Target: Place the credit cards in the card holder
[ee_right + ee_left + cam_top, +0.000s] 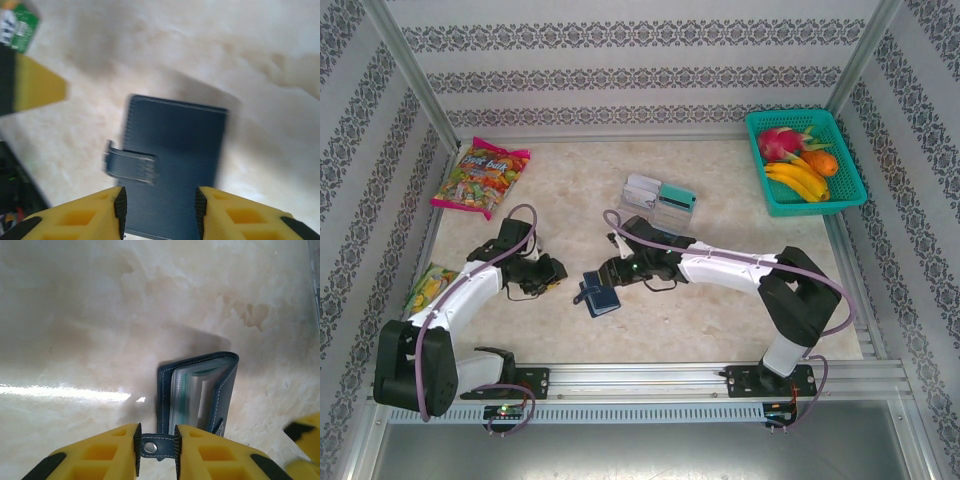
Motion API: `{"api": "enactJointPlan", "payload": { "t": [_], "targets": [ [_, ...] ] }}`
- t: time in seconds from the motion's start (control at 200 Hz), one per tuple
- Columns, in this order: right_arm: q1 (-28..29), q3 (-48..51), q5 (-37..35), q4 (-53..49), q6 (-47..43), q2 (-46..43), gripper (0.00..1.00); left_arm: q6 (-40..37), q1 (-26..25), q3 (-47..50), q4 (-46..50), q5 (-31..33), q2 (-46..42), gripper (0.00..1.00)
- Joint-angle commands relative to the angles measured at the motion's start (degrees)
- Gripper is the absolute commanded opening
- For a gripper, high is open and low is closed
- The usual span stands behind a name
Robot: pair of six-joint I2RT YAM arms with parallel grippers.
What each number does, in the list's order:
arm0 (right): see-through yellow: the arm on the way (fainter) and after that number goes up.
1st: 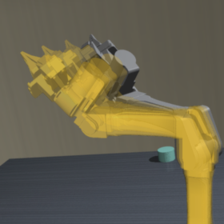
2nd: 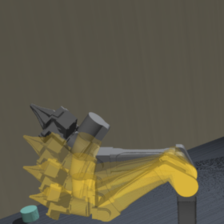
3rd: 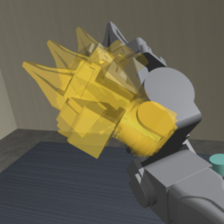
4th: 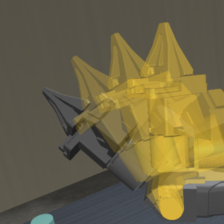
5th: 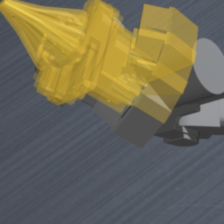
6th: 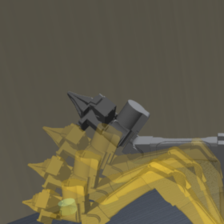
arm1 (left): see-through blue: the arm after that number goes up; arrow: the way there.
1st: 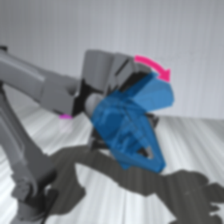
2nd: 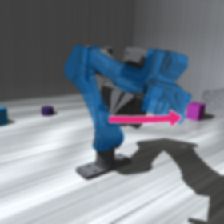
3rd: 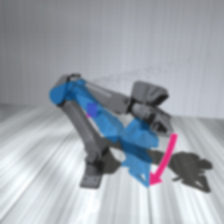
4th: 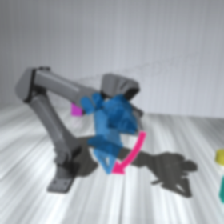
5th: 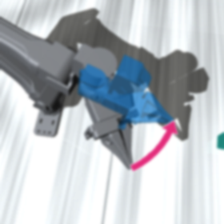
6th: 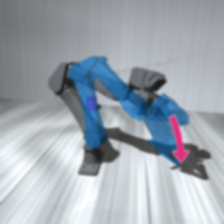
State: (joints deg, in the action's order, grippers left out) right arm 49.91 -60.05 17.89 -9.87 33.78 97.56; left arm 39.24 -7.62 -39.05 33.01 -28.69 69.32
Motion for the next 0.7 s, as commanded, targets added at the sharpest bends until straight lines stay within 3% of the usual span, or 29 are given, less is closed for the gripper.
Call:
{"api": "enactJointPlan", "payload": {
  "t": [0.0, 0.21, 0.355, 0.555, 0.694],
  "targets": [
    [-0.4, 2.7, -0.9, 0.3, 1.9, 1.1, 0.43, -1.2, -0.6, 0.8, 5.3, 0.7, -0.1, 0.27],
    [1.4, -0.7, -0.8, -0.3, 1.4, 6.6, 0.45, 0.6, -1.7, 3.9, 1.3, 0.0, 3.6, 0.18],
    [3.0, -5.0, -1.4, -1.9, 1.1, 10.1, 0.53, 2.0, -4.7, 3.6, -0.6, 1.1, 6.8, 0.16],
    [6.2, -10.6, -5.3, -7.6, 1.1, 14.1, 0.54, 5.0, -9.0, 5.2, -5.6, 1.6, 11.2, 0.09],
    [7.1, -10.2, -4.5, -3.8, 4.3, 15.5, 0.54, 4.9, -10.2, 5.5, -6.9, 2.5, 14.2, 0.03]
  ]
}}
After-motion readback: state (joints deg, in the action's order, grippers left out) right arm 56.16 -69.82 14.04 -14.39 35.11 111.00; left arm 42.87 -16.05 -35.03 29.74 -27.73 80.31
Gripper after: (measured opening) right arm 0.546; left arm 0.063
